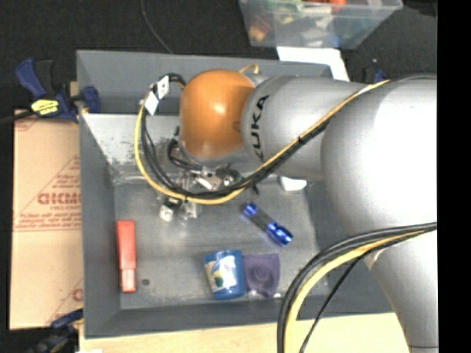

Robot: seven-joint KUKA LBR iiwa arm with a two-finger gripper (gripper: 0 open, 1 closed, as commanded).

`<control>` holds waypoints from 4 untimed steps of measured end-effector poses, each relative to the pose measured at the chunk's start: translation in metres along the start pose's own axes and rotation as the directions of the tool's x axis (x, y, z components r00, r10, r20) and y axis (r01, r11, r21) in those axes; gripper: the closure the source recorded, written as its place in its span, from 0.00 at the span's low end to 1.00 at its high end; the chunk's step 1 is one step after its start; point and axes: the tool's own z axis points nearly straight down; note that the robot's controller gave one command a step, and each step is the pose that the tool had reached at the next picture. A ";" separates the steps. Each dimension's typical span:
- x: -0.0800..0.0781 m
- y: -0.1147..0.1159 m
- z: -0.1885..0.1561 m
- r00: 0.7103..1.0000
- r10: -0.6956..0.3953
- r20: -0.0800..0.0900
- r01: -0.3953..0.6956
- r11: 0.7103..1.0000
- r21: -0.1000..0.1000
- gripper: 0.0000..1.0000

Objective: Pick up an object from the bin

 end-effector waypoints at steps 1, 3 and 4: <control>0.000 0.000 0.000 1.000 0.001 0.000 -0.001 1.000 0.000 1.00; 0.001 0.000 -0.052 1.000 0.003 -0.004 -0.003 1.000 -0.004 1.00; -0.001 -0.001 -0.094 1.000 0.004 0.000 -0.004 1.000 -0.001 1.00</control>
Offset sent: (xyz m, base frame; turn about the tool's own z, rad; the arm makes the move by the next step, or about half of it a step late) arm -0.0001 0.0000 0.0533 0.0004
